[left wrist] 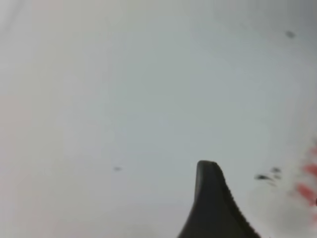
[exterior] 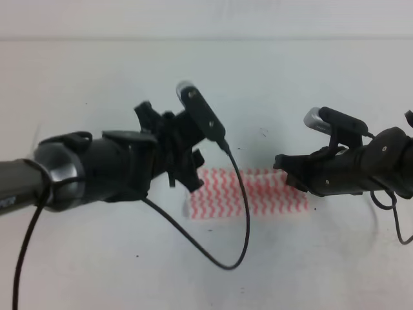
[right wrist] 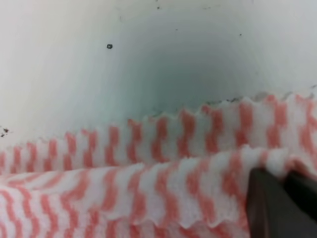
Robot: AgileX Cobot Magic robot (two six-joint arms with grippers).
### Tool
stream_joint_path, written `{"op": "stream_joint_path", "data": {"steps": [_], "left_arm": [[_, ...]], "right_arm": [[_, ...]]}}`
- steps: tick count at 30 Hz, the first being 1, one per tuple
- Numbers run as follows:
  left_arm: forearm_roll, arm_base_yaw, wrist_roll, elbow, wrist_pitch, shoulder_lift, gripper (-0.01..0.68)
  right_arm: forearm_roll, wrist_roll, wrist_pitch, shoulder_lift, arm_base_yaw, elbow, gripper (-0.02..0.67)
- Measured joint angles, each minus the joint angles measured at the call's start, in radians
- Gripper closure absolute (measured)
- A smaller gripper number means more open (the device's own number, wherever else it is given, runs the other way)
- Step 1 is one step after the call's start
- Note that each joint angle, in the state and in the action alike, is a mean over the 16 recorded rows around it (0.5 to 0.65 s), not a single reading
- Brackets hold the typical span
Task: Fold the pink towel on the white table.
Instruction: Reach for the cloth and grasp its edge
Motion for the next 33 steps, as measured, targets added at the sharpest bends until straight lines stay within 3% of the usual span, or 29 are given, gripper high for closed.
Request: {"op": "stream_joint_path", "data": {"steps": [7, 18, 33], "left_arm": [[-0.005, 0.0, -0.078, -0.021, 0.046, -0.032, 0.432], [0.004, 0.0, -0.167, 0.044, 0.264, -0.021, 0.659], [0.004, 0.0, -0.115, 0.067, 0.323, 0.057, 0.675]], "right_arm": [[0.0, 0.0, 0.0, 0.001, 0.0, 0.0, 0.666], [0.003, 0.001, 0.0, 0.002, 0.0, 0.0, 0.666], [0.014, 0.002, 0.004, 0.006, 0.0, 0.0, 0.665]]}}
